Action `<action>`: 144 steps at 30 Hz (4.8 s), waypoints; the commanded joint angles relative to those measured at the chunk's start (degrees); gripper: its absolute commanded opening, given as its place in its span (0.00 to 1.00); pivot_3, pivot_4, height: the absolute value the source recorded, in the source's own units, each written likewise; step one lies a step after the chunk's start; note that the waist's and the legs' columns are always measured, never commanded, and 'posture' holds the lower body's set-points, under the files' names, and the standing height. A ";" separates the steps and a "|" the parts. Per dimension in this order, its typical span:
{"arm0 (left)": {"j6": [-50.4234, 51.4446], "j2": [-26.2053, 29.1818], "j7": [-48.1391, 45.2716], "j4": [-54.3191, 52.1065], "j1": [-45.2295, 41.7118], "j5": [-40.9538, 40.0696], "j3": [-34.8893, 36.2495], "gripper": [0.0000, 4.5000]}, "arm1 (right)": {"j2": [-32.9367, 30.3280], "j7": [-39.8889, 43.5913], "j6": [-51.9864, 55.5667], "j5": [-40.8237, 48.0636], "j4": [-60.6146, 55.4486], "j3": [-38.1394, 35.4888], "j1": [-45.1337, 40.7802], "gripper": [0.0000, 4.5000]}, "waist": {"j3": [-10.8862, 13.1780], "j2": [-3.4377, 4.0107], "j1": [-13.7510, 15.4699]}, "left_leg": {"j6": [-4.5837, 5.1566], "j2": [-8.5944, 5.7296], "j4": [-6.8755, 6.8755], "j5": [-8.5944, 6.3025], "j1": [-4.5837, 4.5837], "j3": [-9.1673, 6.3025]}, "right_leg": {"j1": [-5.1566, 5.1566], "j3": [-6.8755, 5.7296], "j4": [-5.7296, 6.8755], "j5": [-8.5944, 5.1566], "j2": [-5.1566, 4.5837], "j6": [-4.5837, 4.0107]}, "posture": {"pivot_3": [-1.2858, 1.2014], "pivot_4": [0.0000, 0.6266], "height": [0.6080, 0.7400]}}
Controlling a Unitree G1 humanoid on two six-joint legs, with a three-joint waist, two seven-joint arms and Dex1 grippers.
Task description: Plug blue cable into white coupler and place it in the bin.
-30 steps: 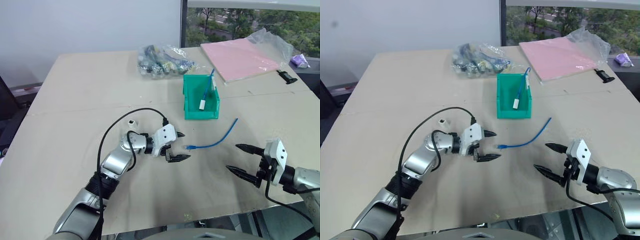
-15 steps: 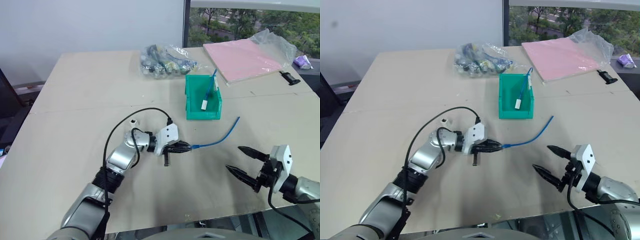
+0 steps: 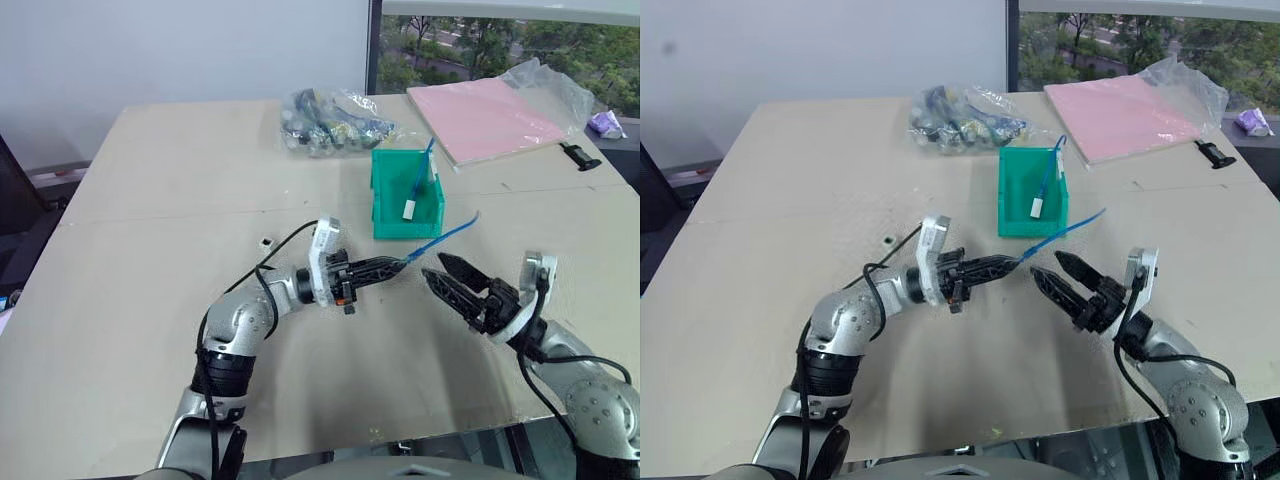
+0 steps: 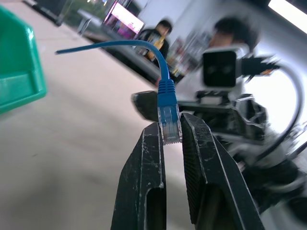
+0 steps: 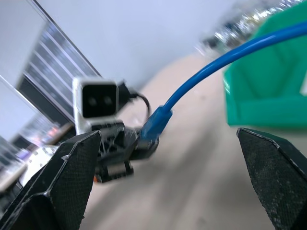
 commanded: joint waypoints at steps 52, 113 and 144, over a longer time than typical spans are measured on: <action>-19.72 5.99 21.85 -34.41 24.18 14.53 7.66 0.79 | -7.59 4.54 -6.07 -8.00 5.80 0.05 -8.86 0.00 | 0.01 0.00 0.08 | 0.00 0.09 -0.07 0.00 -0.02 0.03 | -0.02 0.14 -0.07 -0.11 -0.15 -0.21 | 0.52 0.24 0.91; -41.10 2.18 -13.88 20.81 -10.46 25.32 -12.75 0.12 | -15.13 13.70 -11.95 -27.10 5.16 14.22 -17.87 0.00 | 0.80 1.30 -0.30 | -0.66 -9.06 -1.39 1.95 -0.16 -13.14 | 1.23 -2.16 1.09 -2.00 -2.84 1.38 | 0.52 0.24 0.91; -57.33 1.01 -30.18 40.45 -16.93 31.43 -13.81 0.12 | -15.12 31.16 -30.44 -37.78 17.52 20.00 -21.39 0.00 | 0.85 1.21 -0.23 | -0.67 -9.07 -1.29 1.96 -0.18 -13.14 | 1.22 -2.14 1.15 -1.99 -2.84 1.37 | 0.52 0.24 0.91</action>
